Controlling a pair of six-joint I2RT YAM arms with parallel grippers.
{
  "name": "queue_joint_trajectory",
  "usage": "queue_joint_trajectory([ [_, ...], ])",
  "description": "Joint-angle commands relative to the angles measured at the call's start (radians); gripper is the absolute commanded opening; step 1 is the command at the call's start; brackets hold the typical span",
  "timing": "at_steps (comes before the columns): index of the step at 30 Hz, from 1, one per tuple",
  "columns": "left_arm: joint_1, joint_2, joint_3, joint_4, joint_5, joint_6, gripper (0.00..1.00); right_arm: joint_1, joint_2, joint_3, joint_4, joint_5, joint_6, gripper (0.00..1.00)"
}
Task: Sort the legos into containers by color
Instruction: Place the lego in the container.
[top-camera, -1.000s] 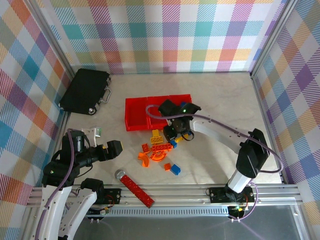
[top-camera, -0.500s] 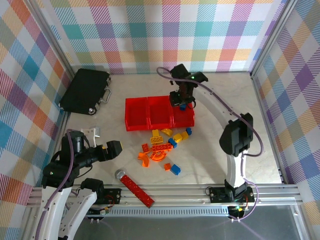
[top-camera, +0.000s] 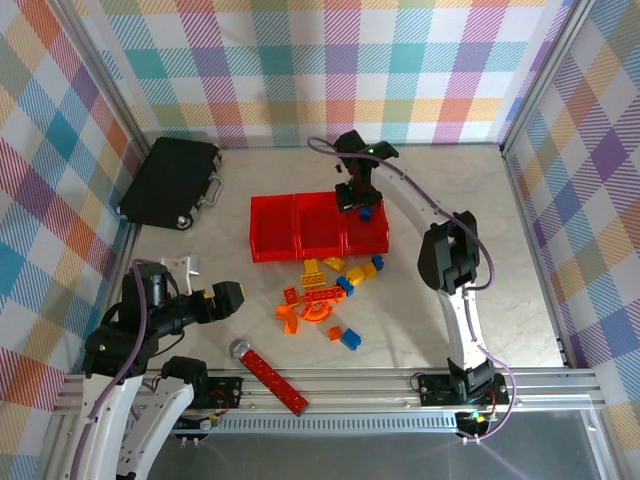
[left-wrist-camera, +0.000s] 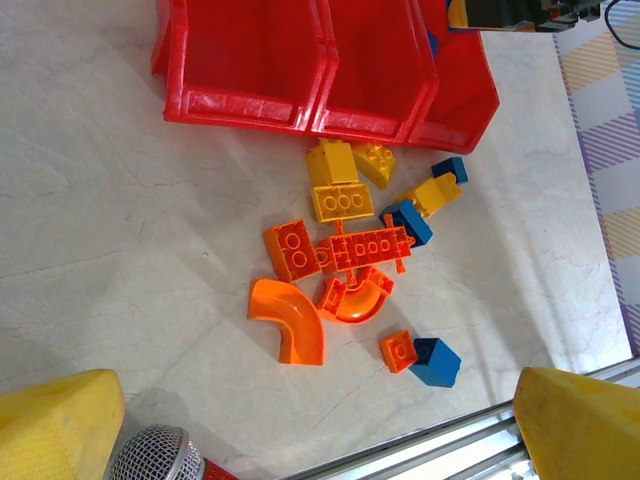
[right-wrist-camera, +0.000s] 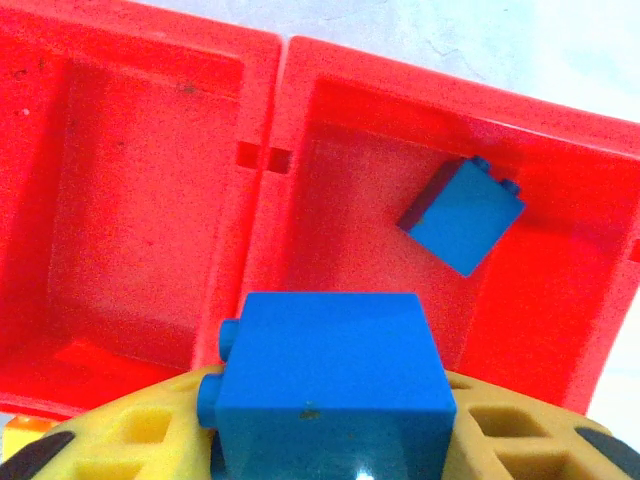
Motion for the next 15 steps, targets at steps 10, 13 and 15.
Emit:
queue_joint_trajectory([
  [10, -0.005, -0.007, -0.009, -0.01, -0.002, -0.009, 1.0, -0.052, 0.035, -0.021, 0.034, -0.038, -0.017, 0.43],
  [13, -0.006, -0.007, -0.008, -0.014, -0.005, -0.009, 1.0, -0.055, 0.052, -0.005, 0.037, -0.05, -0.024, 0.44],
  [15, -0.005, -0.009, -0.007, -0.013, -0.006, -0.01, 1.0, -0.055, 0.062, 0.006, 0.033, -0.054, -0.026, 0.44],
])
